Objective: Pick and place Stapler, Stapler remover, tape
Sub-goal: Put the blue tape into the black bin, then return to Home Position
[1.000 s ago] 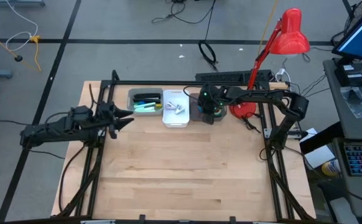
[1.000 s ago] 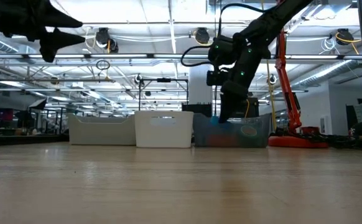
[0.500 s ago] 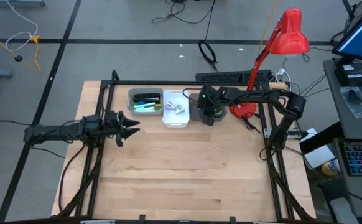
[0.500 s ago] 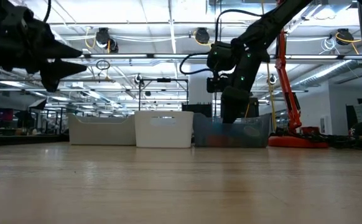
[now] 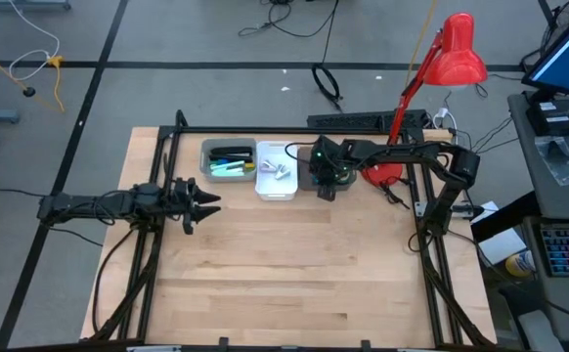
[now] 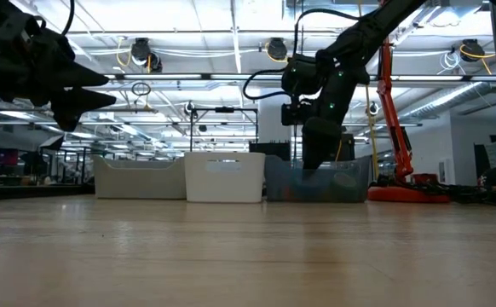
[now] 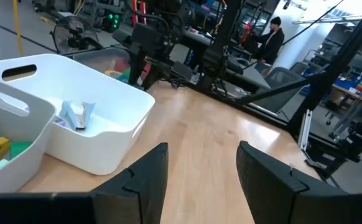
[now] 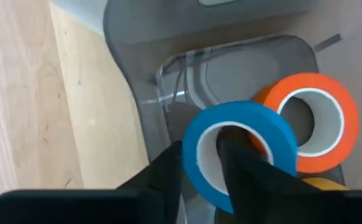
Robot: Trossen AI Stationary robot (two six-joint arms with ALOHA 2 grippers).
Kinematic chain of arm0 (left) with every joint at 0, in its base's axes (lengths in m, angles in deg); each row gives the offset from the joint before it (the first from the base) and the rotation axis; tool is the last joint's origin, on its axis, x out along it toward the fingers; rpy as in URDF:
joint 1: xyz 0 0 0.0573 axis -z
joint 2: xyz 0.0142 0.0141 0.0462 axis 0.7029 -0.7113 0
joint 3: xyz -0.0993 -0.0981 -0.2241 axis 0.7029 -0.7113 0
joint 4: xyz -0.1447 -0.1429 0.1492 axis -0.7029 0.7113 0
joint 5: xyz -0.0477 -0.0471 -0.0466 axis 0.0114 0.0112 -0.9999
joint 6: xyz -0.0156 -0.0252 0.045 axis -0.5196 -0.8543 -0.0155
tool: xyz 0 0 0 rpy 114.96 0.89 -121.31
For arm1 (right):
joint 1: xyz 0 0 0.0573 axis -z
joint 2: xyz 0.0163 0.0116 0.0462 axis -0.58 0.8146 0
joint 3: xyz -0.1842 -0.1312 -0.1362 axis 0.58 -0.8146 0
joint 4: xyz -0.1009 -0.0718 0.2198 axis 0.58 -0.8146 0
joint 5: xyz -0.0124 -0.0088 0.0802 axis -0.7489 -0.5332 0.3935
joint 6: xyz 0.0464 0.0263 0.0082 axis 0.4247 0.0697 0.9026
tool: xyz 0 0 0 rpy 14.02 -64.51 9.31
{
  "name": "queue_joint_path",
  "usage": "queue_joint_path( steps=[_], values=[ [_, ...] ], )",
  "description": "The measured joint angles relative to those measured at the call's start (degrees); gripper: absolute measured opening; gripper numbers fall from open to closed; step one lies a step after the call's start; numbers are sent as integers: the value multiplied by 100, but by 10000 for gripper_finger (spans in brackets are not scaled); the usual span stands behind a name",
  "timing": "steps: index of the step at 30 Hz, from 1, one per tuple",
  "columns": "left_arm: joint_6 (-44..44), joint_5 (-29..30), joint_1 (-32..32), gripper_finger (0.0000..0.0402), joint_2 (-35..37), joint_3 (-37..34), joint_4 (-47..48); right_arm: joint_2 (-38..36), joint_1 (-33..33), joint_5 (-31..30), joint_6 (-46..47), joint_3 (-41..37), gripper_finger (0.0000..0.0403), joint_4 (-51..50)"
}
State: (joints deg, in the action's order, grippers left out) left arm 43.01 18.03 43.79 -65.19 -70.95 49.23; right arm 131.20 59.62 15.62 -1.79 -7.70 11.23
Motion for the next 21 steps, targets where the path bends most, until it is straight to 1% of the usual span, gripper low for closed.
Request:
queue_joint_path(
  steps=[5,9,12,18,21],
  values=[
    [-204,-2,0,189,0,0,7,-224,-9,-35,20,-5,147,73],
    [-227,-2,0,189,0,0,9,-642,-9,-22,151,-9,170,61],
    [-228,-1,0,189,0,0,0,-1096,-27,-17,413,2,177,114],
    [-343,-2,0,189,0,0,-13,-2016,-27,-17,1631,0,173,73],
    [-243,-1,0,189,0,0,-17,-2416,-27,-17,1830,0,172,75]
  ],
)
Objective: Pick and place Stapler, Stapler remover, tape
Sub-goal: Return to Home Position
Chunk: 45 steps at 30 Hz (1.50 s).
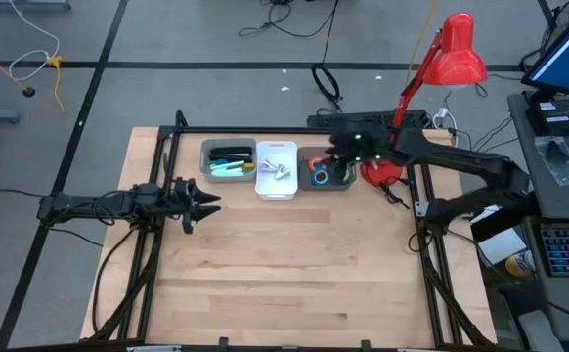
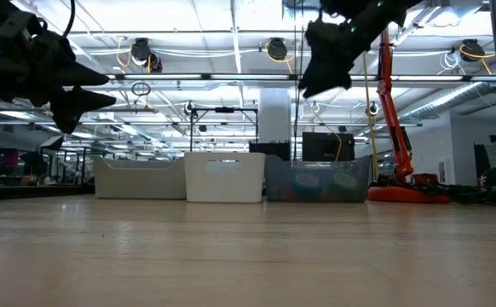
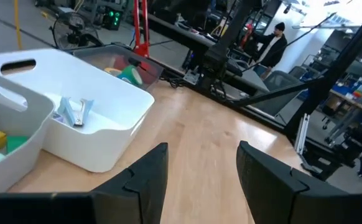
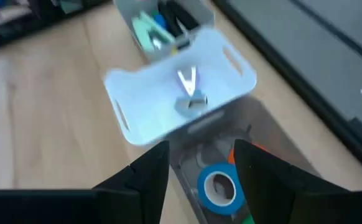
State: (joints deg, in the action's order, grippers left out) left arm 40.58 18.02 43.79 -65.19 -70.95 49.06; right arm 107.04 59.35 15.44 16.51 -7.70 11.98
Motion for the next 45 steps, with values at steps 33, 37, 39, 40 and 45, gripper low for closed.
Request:
queue_joint_path(
  steps=[33,37,39,40,45],
  values=[
    [1067,-500,0,189,-2,-7,-418,-5093,-297,593,1520,-4058,175,1376],
    [1064,-498,0,189,-2,-4,-398,-5550,-302,430,1503,-4193,172,1373],
    [1062,-497,0,189,-2,-4,-387,-5784,-302,407,1433,-4287,172,1370],
    [1062,-496,0,189,-2,-4,-387,-5897,-302,407,1383,-4333,173,1366],
    [1200,-489,0,189,-1,-2,-385,-6445,-302,284,1326,-4617,175,1376]
  ],
)
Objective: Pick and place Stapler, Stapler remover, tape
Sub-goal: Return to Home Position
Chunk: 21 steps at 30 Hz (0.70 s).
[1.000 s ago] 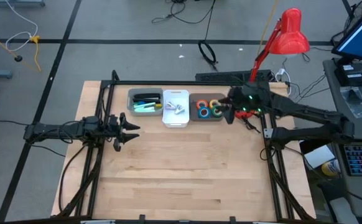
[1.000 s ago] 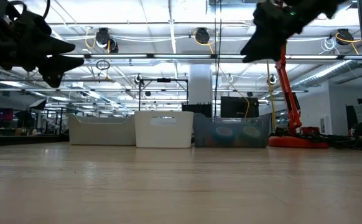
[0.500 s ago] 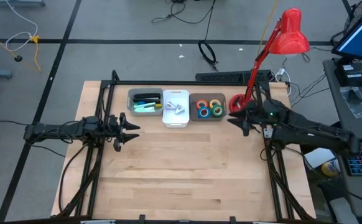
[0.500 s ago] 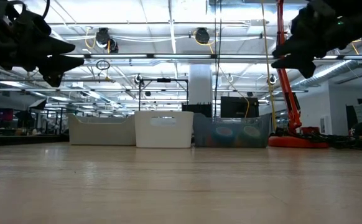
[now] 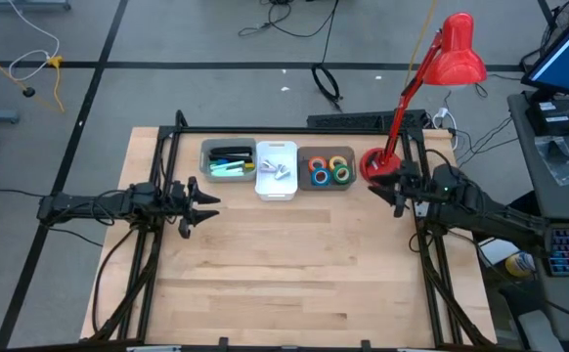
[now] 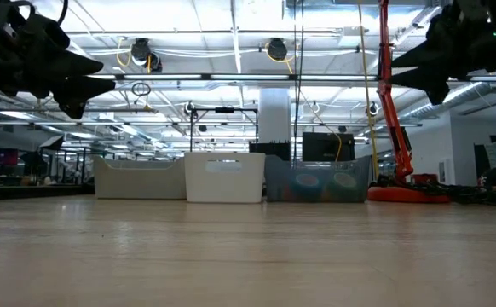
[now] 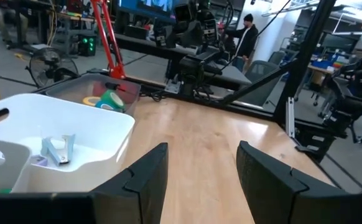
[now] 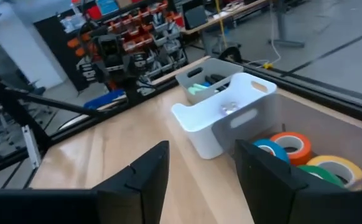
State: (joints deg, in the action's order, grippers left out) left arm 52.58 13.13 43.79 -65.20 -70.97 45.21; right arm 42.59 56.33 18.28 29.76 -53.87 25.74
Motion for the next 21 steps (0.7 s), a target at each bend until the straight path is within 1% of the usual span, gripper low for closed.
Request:
queue_joint_path(
  steps=[3,8,14,18,21],
  values=[
    [139,84,0,189,-1,0,0,-252,0,-187,14,-222,173,-9],
    [325,157,0,189,0,0,4,-587,0,-735,-20,-614,174,-5],
    [509,157,0,189,-1,2,53,-871,0,-1027,100,-1066,174,-10],
    [554,155,0,189,0,2,46,-1017,0,-1034,188,-1246,172,84],
    [581,153,0,189,1,2,46,-1065,0,-1032,20,-1269,175,104]
  ],
)
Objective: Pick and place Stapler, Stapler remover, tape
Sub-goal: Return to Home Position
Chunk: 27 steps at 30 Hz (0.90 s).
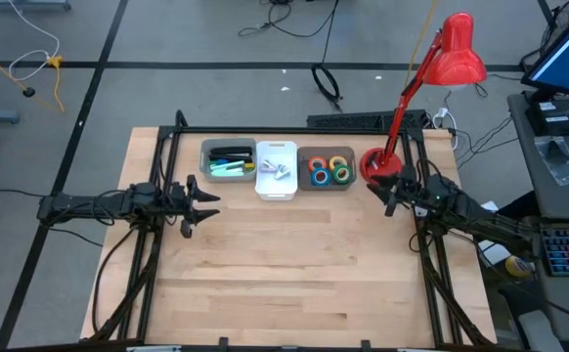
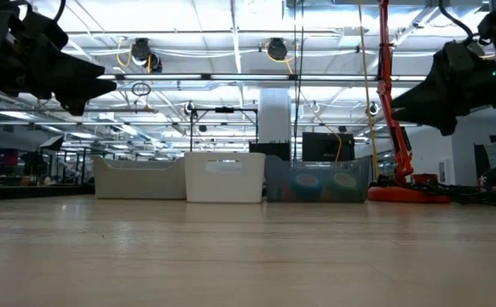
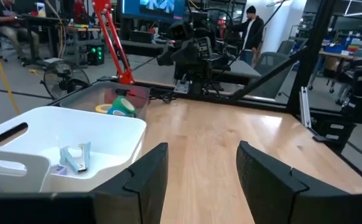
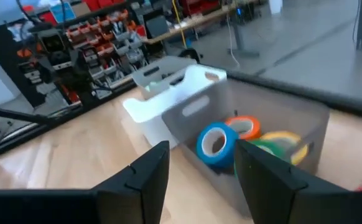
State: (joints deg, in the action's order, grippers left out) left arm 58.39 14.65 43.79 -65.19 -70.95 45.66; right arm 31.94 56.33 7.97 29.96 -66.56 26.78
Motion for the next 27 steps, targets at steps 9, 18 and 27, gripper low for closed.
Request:
queue_joint_path(
  steps=[9,18,27],
  values=[
    [41,-2,0,189,-2,0,31,-36,0,7,-741,-15,170,214],
    [29,-6,0,189,-2,0,31,-34,0,2,-728,-29,169,341],
    [24,-7,0,189,-2,0,31,-33,0,0,-730,-59,169,685]
  ],
)
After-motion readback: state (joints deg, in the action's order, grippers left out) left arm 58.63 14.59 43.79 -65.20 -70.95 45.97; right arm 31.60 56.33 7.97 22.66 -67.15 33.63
